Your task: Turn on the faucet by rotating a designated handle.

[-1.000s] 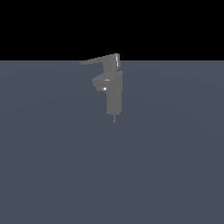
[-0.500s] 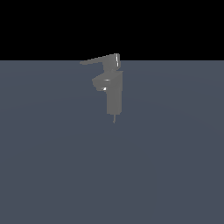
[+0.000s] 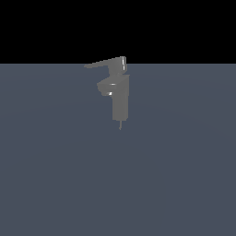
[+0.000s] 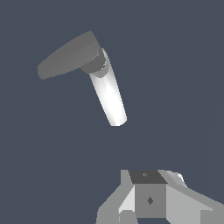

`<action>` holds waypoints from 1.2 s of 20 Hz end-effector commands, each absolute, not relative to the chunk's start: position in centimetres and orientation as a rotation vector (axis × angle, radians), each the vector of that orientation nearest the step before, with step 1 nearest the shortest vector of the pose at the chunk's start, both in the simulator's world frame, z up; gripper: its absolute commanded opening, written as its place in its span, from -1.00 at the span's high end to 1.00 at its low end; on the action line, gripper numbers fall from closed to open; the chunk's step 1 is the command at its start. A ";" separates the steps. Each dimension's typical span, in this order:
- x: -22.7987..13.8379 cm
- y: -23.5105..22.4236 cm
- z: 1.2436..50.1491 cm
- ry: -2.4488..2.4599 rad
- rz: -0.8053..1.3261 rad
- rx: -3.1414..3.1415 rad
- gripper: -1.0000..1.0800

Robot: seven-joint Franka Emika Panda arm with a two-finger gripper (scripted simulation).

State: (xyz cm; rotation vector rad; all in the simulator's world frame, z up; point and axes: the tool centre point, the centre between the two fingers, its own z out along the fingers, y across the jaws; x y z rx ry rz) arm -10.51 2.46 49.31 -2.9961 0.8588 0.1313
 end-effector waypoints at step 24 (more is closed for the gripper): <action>5.4 5.4 41.3 1.772 0.243 -2.606 1.00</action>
